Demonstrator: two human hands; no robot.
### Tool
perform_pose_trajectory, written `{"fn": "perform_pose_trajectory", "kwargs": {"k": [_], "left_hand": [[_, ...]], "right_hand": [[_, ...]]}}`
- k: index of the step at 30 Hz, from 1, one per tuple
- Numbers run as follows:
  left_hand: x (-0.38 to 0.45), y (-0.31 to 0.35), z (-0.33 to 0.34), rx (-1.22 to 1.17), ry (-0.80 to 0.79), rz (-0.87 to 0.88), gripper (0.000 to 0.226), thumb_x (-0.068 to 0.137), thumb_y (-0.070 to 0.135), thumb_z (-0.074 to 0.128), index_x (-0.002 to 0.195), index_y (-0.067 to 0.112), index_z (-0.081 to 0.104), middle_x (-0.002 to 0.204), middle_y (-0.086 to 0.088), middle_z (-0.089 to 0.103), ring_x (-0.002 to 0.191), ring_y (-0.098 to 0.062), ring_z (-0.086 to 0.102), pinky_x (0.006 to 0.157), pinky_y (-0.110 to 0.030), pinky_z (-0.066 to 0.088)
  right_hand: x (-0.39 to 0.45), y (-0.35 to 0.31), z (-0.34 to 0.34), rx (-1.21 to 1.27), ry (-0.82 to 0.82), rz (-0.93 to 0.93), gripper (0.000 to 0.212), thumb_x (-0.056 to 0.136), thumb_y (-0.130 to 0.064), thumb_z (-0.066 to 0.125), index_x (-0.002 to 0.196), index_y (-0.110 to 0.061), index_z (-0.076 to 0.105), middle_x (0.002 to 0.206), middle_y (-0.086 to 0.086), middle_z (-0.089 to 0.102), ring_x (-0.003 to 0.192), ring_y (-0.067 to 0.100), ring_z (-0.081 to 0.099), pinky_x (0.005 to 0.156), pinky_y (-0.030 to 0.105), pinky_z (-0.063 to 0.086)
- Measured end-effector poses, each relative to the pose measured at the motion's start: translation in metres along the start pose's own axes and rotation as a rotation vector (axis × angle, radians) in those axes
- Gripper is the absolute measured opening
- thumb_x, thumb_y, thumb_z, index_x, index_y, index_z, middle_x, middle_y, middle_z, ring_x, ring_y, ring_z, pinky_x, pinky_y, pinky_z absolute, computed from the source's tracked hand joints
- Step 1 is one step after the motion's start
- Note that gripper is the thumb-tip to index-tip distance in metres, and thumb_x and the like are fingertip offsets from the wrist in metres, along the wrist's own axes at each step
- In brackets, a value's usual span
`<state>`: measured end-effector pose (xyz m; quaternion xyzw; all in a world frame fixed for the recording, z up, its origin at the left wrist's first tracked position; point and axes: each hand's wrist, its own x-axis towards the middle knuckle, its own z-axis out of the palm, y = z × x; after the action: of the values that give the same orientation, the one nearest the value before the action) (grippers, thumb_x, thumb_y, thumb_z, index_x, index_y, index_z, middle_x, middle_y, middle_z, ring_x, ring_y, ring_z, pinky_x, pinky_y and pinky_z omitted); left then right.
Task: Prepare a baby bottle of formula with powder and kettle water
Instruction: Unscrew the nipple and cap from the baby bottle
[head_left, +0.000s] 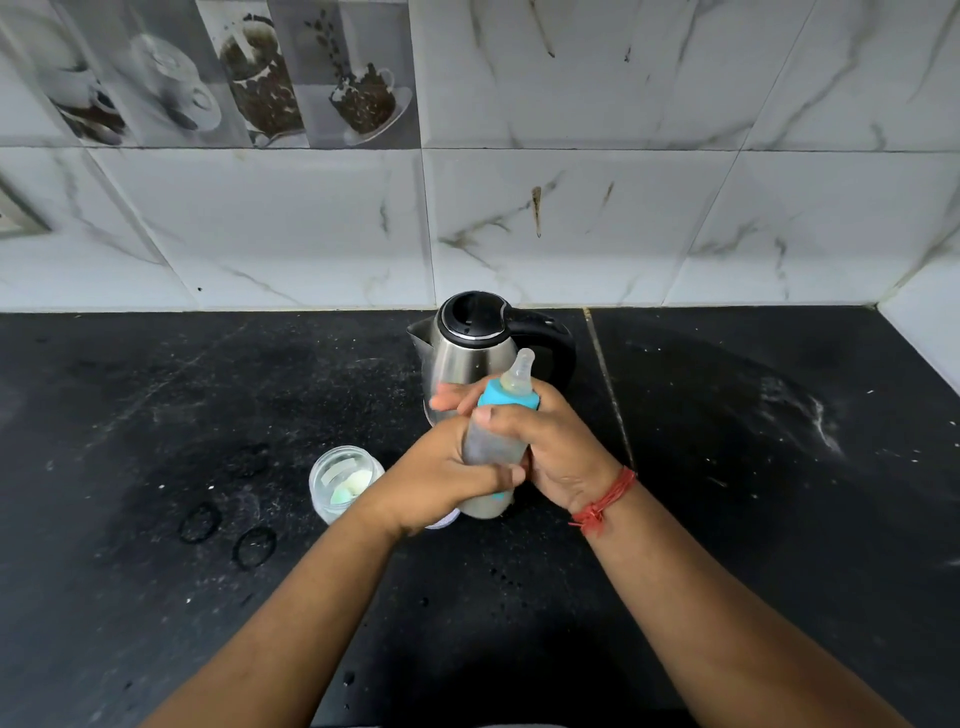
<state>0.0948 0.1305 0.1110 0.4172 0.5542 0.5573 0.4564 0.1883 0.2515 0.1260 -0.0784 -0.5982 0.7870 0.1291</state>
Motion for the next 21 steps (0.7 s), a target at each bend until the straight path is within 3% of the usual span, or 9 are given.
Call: {"fn": "perform_pose_trajectory", "kwargs": {"k": [2,4,7,9,11,15,18,21], "left_hand": [[-0.004,0.0,-0.002,-0.118,-0.082,-0.023,0.023,0.081,0.018,0.073,0.096,0.001,0.066,0.083,-0.008,0.07,0.079,-0.02,0.068,0.077,-0.034,0.056],[-0.005,0.001,0.001,-0.187,-0.09,-0.041,0.029,0.079,0.018,0.073,0.098,-0.001,0.063,0.084,-0.012,0.067,0.075,-0.022,0.068,0.073,-0.034,0.057],[-0.003,0.002,0.003,-0.224,0.049,-0.027,0.025,0.08,0.006,0.073,0.102,0.006,0.062,0.087,-0.01,0.067,0.076,-0.018,0.068,0.071,-0.031,0.058],[-0.002,0.003,0.001,-0.153,0.122,-0.026,0.027,0.081,0.007,0.071,0.106,0.009,0.061,0.089,-0.008,0.067,0.079,-0.017,0.067,0.072,-0.029,0.058],[-0.002,0.002,-0.002,-0.116,0.135,-0.036,0.03,0.081,0.01,0.071,0.109,0.009,0.06,0.09,-0.01,0.065,0.08,-0.017,0.066,0.073,-0.029,0.059],[-0.002,0.001,-0.003,-0.148,0.132,-0.034,0.032,0.081,0.009,0.071,0.111,0.005,0.059,0.09,-0.012,0.065,0.078,-0.02,0.067,0.072,-0.032,0.06],[0.0,0.0,-0.004,-0.148,0.135,-0.029,0.032,0.081,0.009,0.071,0.111,0.006,0.06,0.09,-0.01,0.066,0.079,-0.019,0.066,0.074,-0.033,0.06],[0.001,0.002,-0.003,-0.128,0.138,-0.033,0.031,0.081,0.01,0.071,0.11,0.008,0.06,0.089,-0.008,0.066,0.078,-0.016,0.066,0.073,-0.031,0.059]], "right_hand": [[0.0,-0.004,-0.005,0.023,-0.164,0.004,0.024,0.08,-0.016,0.065,0.1,-0.002,0.068,0.127,0.025,0.067,0.135,0.032,0.055,0.116,0.051,0.04],[0.002,-0.008,-0.01,-0.007,-0.218,0.038,0.042,0.082,-0.02,0.066,0.117,0.003,0.064,0.136,0.022,0.062,0.136,0.034,0.054,0.115,0.052,0.041],[0.004,-0.01,-0.013,-0.03,-0.074,0.081,0.063,0.08,-0.028,0.082,0.134,-0.005,0.058,0.128,0.007,0.065,0.123,0.021,0.061,0.104,0.039,0.051],[0.005,-0.009,-0.015,-0.04,0.073,0.074,0.057,0.079,-0.02,0.081,0.13,-0.008,0.059,0.109,-0.004,0.067,0.106,0.011,0.063,0.089,0.028,0.054],[0.005,-0.005,-0.015,-0.042,0.147,0.034,0.051,0.079,-0.011,0.076,0.127,-0.01,0.059,0.105,-0.007,0.067,0.102,0.009,0.064,0.085,0.028,0.054],[0.004,-0.003,-0.019,0.051,0.121,-0.026,0.051,0.082,-0.002,0.07,0.131,-0.011,0.056,0.122,0.008,0.068,0.118,0.021,0.063,0.097,0.035,0.054],[0.003,-0.003,-0.023,0.145,0.066,-0.012,0.062,0.085,-0.008,0.068,0.144,-0.012,0.049,0.144,0.024,0.054,0.139,0.037,0.049,0.114,0.05,0.041],[0.004,-0.004,-0.023,0.035,0.124,-0.009,0.066,0.08,-0.021,0.074,0.142,-0.018,0.05,0.135,0.013,0.059,0.128,0.024,0.057,0.105,0.04,0.049]]}}
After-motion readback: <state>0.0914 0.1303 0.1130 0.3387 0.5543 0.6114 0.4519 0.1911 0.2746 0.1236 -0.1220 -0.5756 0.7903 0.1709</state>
